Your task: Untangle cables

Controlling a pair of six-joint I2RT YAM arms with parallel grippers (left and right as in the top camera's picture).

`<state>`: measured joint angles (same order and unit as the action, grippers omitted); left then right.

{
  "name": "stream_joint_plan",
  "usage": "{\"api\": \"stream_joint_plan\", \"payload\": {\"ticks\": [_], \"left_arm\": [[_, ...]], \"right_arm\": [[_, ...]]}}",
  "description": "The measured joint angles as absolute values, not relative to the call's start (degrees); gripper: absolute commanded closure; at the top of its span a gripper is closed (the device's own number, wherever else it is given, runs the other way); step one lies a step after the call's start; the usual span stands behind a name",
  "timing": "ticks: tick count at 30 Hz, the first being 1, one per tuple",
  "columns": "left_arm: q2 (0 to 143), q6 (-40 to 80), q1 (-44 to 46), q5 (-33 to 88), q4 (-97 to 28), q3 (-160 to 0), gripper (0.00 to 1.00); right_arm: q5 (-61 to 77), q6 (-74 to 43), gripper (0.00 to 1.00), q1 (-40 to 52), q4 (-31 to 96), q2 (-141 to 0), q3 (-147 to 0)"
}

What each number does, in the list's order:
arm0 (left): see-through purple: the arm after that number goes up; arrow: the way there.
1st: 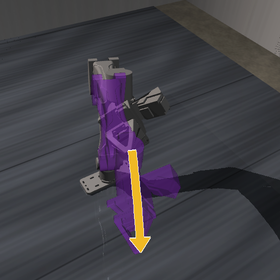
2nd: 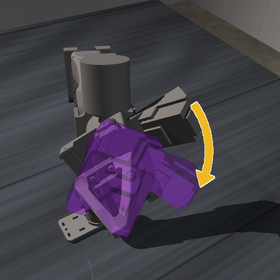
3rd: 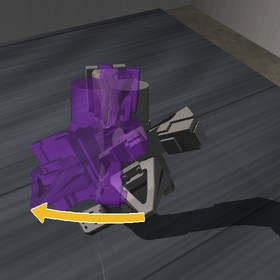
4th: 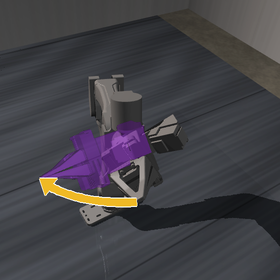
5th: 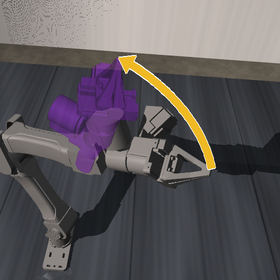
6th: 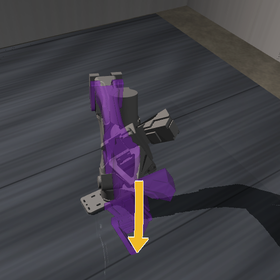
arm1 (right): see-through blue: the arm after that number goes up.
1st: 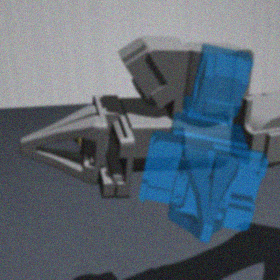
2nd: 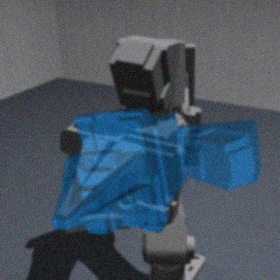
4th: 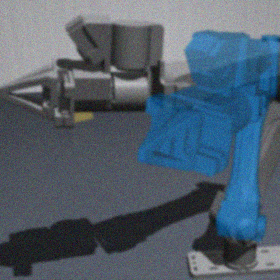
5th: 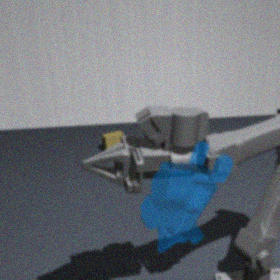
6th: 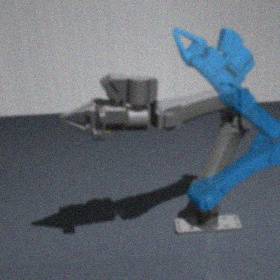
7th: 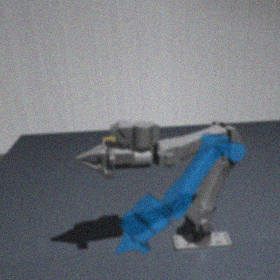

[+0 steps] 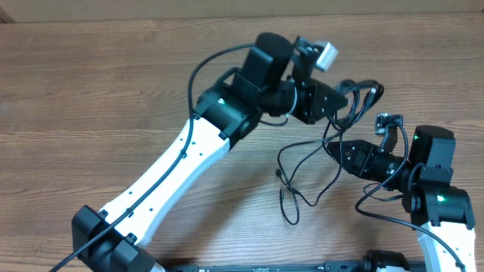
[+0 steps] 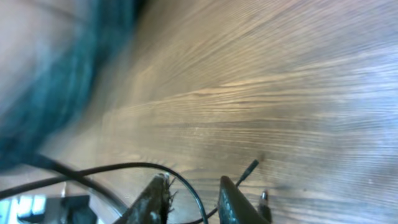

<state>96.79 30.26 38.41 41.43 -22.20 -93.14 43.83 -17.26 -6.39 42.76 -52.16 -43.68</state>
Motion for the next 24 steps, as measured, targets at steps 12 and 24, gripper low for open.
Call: {"api": "stream_joint_plan", "payload": {"ticks": [12,24], "left_arm": [[96.8,29.4,32.7,48.8,-25.1,-93.2,0.96],[96.8,20.8,32.8,38.9,-41.6,-93.5,0.96]], "right_arm": [[40.6,-18.9,0.18,-6.4,42.7,-52.4,-43.5],[44.7,-24.0,0.16,-6.4,37.3,-52.4,-43.5]]}}
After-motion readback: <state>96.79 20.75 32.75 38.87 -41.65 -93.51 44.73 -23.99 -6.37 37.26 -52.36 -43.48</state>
